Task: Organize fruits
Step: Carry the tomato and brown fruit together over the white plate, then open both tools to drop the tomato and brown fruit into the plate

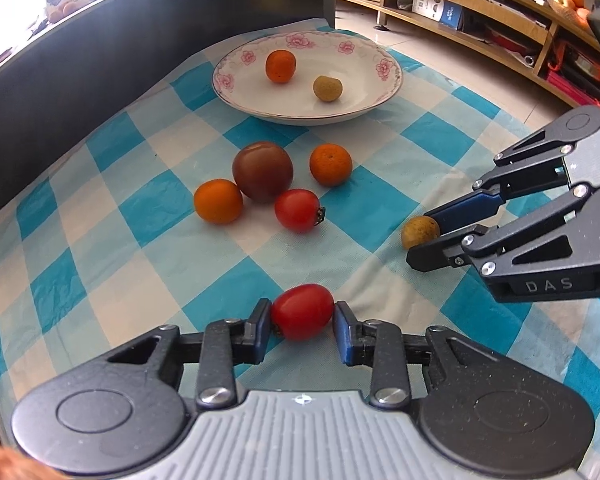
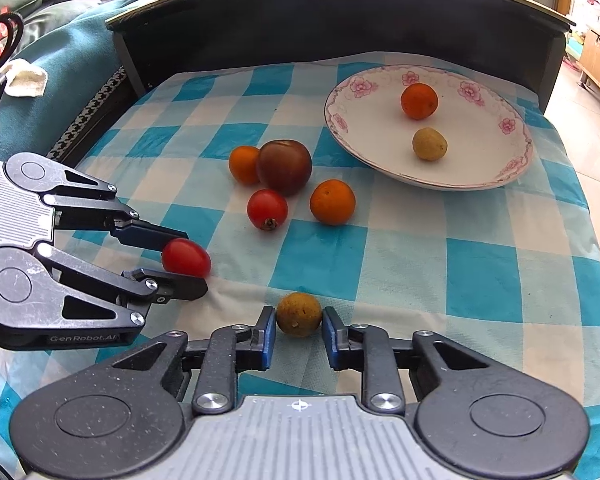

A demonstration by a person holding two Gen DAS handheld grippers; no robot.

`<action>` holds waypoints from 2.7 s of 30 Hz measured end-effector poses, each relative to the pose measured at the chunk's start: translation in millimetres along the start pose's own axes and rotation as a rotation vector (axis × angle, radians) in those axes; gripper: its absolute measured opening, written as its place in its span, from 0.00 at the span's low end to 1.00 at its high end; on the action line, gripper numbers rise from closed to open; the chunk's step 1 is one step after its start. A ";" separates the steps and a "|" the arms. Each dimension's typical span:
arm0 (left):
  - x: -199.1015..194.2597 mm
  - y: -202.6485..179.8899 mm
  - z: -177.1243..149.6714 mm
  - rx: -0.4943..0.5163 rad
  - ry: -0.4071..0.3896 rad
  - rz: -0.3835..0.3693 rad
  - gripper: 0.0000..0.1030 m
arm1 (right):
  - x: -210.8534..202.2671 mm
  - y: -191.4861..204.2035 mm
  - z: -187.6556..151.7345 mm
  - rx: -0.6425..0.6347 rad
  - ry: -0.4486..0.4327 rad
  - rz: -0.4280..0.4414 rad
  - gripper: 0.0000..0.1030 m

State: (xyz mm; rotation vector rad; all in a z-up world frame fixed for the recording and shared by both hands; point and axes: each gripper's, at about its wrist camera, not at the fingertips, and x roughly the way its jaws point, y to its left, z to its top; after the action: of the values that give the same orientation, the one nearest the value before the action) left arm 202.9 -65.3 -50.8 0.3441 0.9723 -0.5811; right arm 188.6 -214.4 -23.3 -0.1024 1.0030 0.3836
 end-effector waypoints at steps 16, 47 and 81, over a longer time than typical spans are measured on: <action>-6.9 -1.1 12.5 -0.039 -0.038 -0.028 0.40 | -9.3 0.1 0.8 0.018 -0.031 -0.001 0.19; -18.9 -5.6 49.3 -0.074 -0.136 0.006 0.40 | -31.5 -1.7 15.6 0.045 -0.128 -0.018 0.19; 58.9 16.7 128.5 -0.164 -0.190 0.066 0.39 | 13.0 -69.5 71.9 0.047 -0.206 -0.204 0.20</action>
State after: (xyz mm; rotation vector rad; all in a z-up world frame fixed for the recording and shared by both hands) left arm 324.6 -136.8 -32.8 0.1704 0.8166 -0.4620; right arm 277.5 -256.9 -1.8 -0.1190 0.7888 0.1794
